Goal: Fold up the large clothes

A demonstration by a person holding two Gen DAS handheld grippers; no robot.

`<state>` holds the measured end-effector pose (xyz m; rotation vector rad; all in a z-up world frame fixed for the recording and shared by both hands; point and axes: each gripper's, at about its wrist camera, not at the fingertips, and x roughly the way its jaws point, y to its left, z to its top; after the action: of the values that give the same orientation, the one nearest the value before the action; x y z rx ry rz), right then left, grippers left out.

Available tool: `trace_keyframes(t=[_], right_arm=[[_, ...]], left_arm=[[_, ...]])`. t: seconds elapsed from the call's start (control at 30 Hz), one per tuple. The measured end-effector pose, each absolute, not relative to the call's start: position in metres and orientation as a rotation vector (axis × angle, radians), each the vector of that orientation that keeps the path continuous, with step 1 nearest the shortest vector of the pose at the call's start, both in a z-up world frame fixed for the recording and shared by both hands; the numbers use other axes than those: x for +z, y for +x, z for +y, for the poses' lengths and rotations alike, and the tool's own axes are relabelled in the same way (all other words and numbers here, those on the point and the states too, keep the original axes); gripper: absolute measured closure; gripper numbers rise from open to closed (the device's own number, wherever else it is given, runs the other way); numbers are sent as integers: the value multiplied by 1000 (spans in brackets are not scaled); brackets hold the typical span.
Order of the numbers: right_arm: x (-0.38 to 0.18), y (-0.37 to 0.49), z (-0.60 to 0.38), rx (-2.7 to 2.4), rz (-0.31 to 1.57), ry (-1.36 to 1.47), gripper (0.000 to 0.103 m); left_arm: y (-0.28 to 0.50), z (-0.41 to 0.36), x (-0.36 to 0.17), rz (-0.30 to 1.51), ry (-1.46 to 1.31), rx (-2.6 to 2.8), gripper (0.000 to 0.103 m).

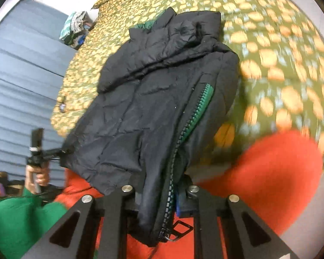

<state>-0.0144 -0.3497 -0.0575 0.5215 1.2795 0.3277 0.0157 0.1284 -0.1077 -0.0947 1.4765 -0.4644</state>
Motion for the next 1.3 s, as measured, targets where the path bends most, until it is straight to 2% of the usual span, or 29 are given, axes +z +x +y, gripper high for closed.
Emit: trace_keyframes(t=[0.17, 0.33, 0.53, 0.7, 0.77, 0.8, 0.9, 0.93, 0.97, 1.0, 1.03, 1.07, 1.1, 1.13, 1.3], right_arm=[[-19, -36, -340, 383, 1248, 605, 85], [-6, 26, -351, 411, 1123, 593, 85], [-50, 139, -373, 380, 1052, 614, 85], [-109, 198, -388, 287, 1051, 649, 83], [-125, 207, -396, 243, 1047, 704, 83], [-134, 212, -401, 226, 1040, 755, 80], [-150, 218, -413, 226, 1035, 899, 68], [-151, 218, -415, 229, 1033, 923, 63], [-151, 220, -416, 247, 1034, 953, 59], [-149, 219, -416, 261, 1032, 963, 48], [-145, 220, -416, 286, 1024, 974, 34], [-141, 221, -416, 302, 1013, 974, 28], [-139, 223, -415, 309, 1006, 967, 17], [-133, 225, -413, 312, 996, 932, 10], [-125, 241, -397, 228, 1030, 608, 9]], left_arm=[[23, 152, -51, 1431, -192, -500, 92], [98, 145, -29, 1258, -226, -535, 91], [208, 134, -71, 1201, -333, -488, 90], [254, 112, -111, 1215, -286, -374, 82], [264, 108, -122, 1233, -280, -357, 75], [267, 109, -125, 1251, -290, -357, 73], [274, 118, -125, 1284, -391, -413, 55], [275, 124, -123, 1279, -450, -446, 38], [275, 135, -118, 1255, -519, -481, 16], [276, 141, -114, 1233, -548, -486, 6], [275, 149, -109, 1198, -570, -491, 2], [275, 155, -107, 1181, -570, -502, 2], [275, 157, -107, 1181, -559, -511, 2], [274, 157, -111, 1188, -534, -518, 2], [275, 135, -146, 1246, -304, -457, 2]])
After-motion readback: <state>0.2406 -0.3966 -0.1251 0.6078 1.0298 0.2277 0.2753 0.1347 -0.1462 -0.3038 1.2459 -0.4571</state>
